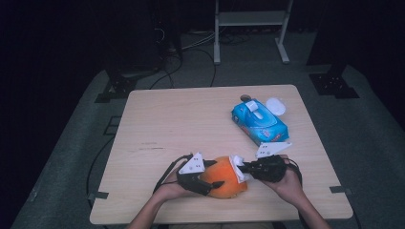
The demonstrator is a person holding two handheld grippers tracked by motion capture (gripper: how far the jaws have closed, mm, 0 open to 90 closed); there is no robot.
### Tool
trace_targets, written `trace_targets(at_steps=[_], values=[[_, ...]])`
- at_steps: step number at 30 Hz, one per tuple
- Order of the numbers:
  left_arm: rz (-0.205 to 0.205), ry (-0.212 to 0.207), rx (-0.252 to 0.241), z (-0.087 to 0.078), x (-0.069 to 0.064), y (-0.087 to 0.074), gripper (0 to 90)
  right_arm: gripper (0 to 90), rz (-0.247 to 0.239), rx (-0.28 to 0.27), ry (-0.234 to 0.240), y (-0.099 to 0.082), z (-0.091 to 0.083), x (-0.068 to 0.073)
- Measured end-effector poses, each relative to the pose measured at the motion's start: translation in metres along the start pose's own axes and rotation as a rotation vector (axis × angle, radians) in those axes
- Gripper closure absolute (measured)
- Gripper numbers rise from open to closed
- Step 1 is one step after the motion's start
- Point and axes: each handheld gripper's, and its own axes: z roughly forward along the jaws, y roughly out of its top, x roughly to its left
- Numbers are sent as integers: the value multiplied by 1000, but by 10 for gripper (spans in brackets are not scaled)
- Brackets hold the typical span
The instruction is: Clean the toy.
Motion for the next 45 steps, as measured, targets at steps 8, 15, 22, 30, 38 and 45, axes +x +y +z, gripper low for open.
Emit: trace_targets(at_steps=[8, 15, 22, 30, 38, 45], values=[[-130, 11, -18, -11, 19, -9, 276, 844, 17, 62, -9, -13, 2, -5], [-127, 23, -14, -6, 14, -6, 277, 844, -36, 26, 12, -1, -1, 12], [-104, 25, -10, -3, 10, -3, 276, 843, -17, 25, 2, -3, 0, 3], [-27, 39, 11, 2, -3, 5, 268, 843, -22, 16, -15, 2, -2, 4], [26, 6, 22, 6, -14, 13, 237, 843, -27, 12, -8, 4, -3, 4], [-151, -26, 63, 2, 3, 9, 43, 842, -45, 47, 25, -2, -1, 9]])
